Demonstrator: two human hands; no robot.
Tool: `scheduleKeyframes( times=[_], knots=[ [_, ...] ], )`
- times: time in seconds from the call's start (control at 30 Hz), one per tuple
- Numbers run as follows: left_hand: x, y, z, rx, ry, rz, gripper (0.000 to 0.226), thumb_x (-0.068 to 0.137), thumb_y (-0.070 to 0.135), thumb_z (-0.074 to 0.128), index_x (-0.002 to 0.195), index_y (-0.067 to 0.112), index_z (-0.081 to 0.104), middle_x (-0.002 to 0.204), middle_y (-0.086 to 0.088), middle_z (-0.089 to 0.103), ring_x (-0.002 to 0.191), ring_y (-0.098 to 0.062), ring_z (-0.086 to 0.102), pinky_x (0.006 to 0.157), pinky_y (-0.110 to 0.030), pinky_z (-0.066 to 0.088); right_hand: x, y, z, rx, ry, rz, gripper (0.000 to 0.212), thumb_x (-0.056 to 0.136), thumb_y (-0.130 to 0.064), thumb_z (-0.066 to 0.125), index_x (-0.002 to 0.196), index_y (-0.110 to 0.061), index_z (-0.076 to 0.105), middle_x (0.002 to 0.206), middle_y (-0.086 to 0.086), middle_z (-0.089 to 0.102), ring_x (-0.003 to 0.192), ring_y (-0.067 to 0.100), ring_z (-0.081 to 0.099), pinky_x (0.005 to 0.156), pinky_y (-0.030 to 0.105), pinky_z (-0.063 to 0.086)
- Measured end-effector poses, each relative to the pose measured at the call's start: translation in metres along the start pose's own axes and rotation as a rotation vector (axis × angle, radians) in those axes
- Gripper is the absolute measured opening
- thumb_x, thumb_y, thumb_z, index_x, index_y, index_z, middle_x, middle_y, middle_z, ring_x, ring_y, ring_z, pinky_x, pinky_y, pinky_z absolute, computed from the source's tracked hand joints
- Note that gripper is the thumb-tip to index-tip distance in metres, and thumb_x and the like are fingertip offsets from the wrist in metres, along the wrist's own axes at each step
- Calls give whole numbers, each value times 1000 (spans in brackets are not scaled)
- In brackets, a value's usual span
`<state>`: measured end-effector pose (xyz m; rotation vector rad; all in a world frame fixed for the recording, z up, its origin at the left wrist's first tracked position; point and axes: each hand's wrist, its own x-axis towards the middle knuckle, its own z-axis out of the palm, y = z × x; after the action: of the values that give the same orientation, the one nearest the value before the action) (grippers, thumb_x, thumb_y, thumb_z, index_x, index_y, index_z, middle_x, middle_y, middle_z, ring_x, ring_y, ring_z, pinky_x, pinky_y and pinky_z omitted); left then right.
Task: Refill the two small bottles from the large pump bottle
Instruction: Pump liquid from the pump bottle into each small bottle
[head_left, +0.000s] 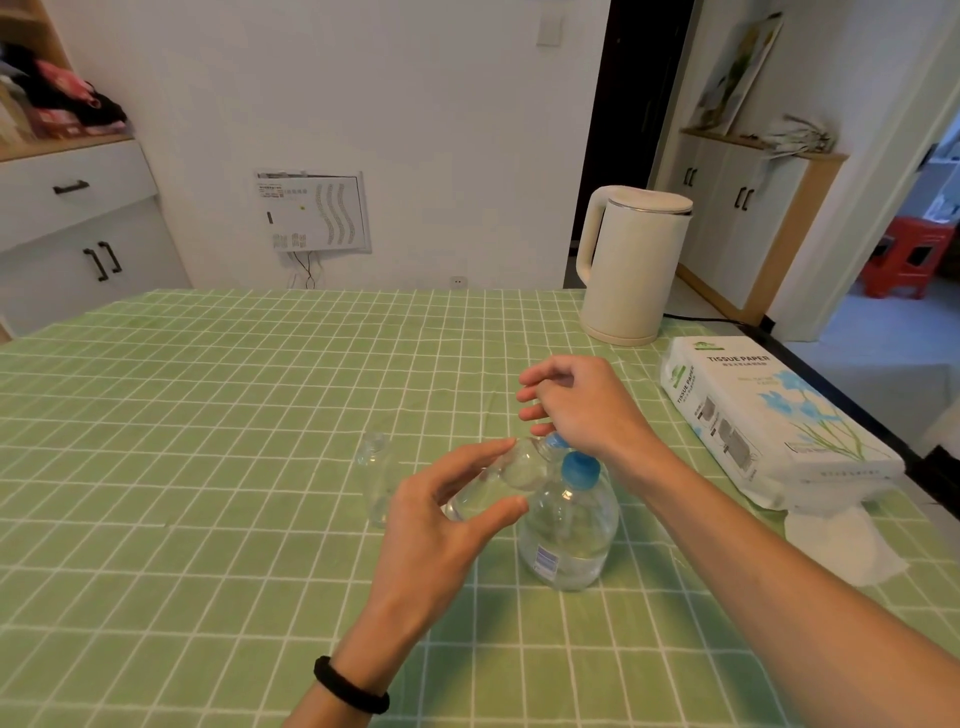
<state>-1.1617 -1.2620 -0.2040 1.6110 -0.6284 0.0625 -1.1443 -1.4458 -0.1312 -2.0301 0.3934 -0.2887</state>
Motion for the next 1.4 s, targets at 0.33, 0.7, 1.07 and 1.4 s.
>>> scheduleKeyframes(
  times=[0.33,0.7,1.07,1.4],
  knots=[
    [-4,-9,2,-10,-3,-34,48,79,17,90,123,32,76,119,19,78,117,-2,71,103,-14,50,-2,8,6,3,-7,31,31,100,0,46,101,-16,72,94,-1,77,82,12,78,83,41,66],
    [-1,2,0,3,5,-2,48,80,18,90,122,34,76,119,21,77,117,0,70,102,-10,48,-2,-4,0,-45,-14,-55,16,104,-24,57,101,-22,72,90,-6,79,79,9,77,83,41,66],
    [-2,-4,1,-1,2,-35,48,79,13,90,121,30,76,117,20,78,116,-1,71,101,-11,49,-1,9,6,-33,-7,14,28,101,-5,48,97,-18,73,90,-1,78,78,11,78,83,42,66],
    [-4,-2,0,-17,0,-52,49,79,13,90,122,31,76,119,18,78,117,-1,70,105,-15,50,-3,6,4,-39,-10,29,23,102,-10,51,101,-17,73,93,0,78,80,12,77,80,36,65]
  ],
)
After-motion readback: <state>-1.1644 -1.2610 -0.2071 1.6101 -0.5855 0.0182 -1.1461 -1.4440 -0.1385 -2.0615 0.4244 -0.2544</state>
